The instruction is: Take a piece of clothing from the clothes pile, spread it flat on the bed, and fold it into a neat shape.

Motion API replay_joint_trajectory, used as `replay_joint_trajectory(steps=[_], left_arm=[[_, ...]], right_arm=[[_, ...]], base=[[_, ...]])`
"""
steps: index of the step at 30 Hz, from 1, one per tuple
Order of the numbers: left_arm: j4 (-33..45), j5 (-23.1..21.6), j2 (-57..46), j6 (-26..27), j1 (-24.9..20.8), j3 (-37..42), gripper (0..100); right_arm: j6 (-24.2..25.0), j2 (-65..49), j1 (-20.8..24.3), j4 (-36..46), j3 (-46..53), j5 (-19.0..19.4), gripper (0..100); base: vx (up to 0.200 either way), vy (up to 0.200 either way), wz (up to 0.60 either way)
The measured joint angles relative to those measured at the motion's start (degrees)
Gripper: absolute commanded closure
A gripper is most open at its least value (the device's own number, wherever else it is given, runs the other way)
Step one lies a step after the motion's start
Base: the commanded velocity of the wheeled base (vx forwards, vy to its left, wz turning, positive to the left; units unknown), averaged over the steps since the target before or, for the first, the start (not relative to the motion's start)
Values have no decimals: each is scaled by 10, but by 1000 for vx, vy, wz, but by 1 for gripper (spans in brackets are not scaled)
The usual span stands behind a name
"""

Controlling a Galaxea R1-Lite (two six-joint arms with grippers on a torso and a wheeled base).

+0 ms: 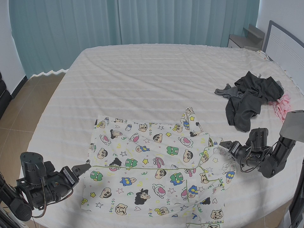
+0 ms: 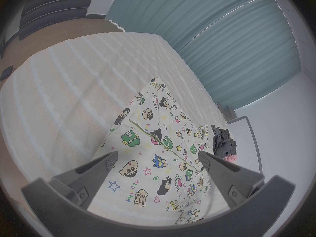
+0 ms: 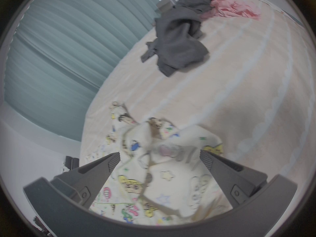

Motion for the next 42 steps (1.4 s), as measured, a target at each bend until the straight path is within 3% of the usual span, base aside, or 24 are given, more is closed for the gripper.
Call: replay_joint_trajectory(steps=[7,15,24,30,35,42], left_arm=[[0,0,-1,0,0,0,0],[0,0,-1,1,0,0,0],[-1,0,0,0,0,0,0],[-1,0,-1,0,0,0,0],[-2,0,-2,1,0,0,0],[-3,-2,-11,-5,0,0,0]], right_arm=[[7,-45,43,-4,-8,5,0],[15,-1,55,-2,-59,5,0],[16,51,3,-4,-90,5,0],[15,42,-5,-6,-81,4,0],[14,-8,17,15,-75,1,0],[8,-81,88,98,-76,-29,0]], base=[[0,0,0],[0,0,0],[0,0,0],[0,0,0],[0,0,0],[0,0,0]])
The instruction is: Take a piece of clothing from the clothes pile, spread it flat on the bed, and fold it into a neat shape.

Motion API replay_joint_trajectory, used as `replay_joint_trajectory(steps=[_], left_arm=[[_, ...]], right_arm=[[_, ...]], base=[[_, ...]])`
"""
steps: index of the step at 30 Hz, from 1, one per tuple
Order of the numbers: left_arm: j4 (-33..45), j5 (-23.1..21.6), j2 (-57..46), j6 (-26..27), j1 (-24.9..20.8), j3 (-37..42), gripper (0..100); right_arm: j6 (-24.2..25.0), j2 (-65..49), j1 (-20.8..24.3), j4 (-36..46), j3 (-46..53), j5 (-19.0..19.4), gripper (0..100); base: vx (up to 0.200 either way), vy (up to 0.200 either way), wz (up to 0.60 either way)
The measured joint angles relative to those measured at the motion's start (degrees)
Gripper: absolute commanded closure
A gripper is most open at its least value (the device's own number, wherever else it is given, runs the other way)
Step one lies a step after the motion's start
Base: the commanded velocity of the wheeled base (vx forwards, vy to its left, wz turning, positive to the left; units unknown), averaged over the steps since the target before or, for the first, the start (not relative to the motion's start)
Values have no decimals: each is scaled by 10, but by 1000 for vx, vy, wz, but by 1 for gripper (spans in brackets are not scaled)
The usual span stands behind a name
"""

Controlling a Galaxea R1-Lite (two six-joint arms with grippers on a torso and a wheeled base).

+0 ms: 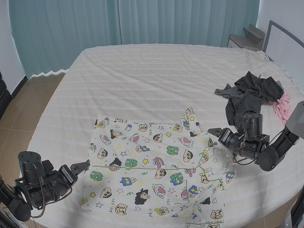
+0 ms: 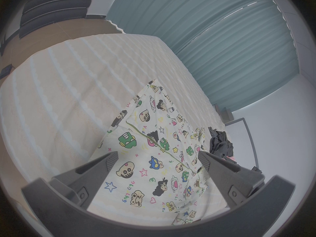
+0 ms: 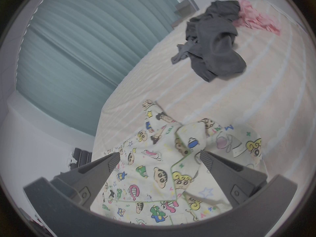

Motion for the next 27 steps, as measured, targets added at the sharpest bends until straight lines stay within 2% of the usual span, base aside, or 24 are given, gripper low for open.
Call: replay_joint_trajectory(steps=[3,7,19,27], left_arm=[[0,-5,-10,-5,0,0,0],[1,-6,-18,-6,0,0,0],[1,-5,-23,-4,0,0,0],[1,-5,-23,-4,0,0,0]], right_arm=[[-23,-15,26,7,-4,-16,0],[-46,-19,38,17,-27,-21,0],[-65,23,40,121,-152,-22,0],[-119,74,33,150,-226,-25,0]], base=[[133,0,0],[200,0,0],[0,0,0],[0,0,0]])
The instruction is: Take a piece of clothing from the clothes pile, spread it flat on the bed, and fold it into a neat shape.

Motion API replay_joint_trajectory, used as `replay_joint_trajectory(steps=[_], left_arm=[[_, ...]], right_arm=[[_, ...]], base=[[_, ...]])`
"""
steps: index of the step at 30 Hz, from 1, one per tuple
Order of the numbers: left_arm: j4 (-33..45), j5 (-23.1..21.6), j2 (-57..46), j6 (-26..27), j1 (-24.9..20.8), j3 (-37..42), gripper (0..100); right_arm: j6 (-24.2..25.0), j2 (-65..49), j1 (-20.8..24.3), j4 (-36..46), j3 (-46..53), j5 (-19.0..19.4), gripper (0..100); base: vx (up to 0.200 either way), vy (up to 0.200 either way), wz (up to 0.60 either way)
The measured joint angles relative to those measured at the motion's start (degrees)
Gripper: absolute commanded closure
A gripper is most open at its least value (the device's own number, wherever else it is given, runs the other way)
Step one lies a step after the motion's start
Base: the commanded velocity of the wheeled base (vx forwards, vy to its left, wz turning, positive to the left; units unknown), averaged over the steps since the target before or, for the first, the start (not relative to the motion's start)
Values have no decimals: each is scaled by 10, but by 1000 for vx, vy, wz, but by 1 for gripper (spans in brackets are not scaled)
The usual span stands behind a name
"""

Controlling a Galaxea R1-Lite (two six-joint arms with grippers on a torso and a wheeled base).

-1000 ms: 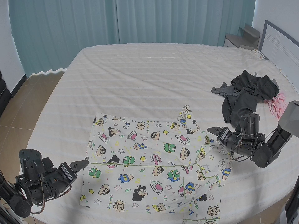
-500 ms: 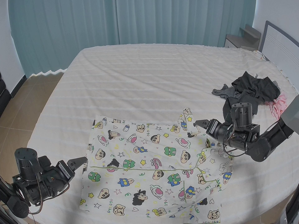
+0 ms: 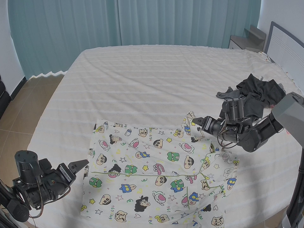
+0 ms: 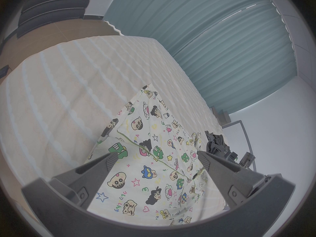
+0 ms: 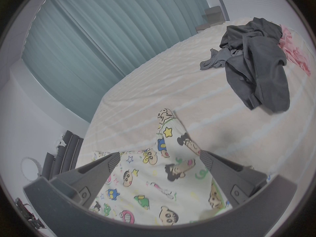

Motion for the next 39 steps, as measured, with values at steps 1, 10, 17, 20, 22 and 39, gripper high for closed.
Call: replay_joint_trajectory(steps=[1,10,17,20,22,39], left_arm=[[0,0,0,0,0,0,0],[0,1,0,0,0,0,0],[1,2,0,-2,0,0,0],[1,3,2,-2,0,0,0],[1,3,2,-2,0,0,0],[1,3,4,-2,0,0,0]], right_arm=[[-5,7,-1,9,-14,-3,0],[-54,96,-7,78,-175,-65,0],[-128,172,0,94,-253,-136,0],[-133,189,8,96,-266,-140,0],[-140,196,11,97,-275,-141,0],[-154,207,5,66,-300,-178,100]], base=[[0,0,0],[0,0,0],[0,0,0],[0,0,0],[0,0,0],[0,0,0]])
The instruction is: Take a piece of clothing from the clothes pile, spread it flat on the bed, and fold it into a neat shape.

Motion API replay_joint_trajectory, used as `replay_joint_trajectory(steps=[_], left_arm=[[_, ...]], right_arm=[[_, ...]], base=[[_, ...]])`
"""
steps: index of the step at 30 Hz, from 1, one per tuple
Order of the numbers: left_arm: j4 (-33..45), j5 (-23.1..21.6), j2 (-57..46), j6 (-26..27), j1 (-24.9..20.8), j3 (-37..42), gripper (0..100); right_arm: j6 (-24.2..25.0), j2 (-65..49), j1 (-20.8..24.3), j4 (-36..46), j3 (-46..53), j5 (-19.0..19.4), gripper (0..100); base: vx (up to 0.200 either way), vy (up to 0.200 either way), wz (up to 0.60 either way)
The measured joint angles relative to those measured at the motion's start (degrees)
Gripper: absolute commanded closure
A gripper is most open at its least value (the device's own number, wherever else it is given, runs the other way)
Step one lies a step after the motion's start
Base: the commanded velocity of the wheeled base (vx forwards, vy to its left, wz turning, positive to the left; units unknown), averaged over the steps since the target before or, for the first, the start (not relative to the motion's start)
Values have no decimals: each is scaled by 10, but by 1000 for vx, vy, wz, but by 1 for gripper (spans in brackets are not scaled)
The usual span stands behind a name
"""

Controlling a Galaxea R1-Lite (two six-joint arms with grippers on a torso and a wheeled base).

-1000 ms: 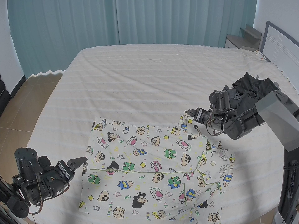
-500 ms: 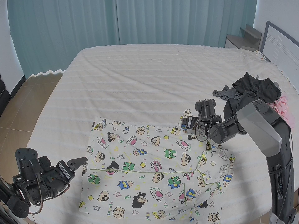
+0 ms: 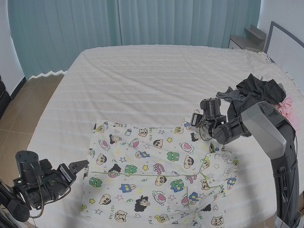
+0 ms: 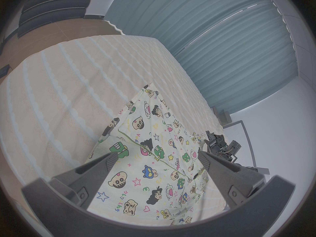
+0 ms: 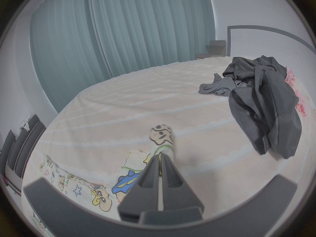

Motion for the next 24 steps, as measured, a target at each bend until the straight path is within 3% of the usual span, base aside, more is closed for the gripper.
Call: replay_joint_trajectory(steps=[16,17,24], left_arm=[[0,0,0,0,0,0,0],[0,0,0,0,0,0,0],[0,0,0,0,0,0,0]], right_arm=[[-28,-8,-21,-84,5,10,100],[-31,-8,-21,-86,8,12,0],[-44,-6,-21,-93,21,22,0]], base=[[0,0,0],[0,0,0],[0,0,0]])
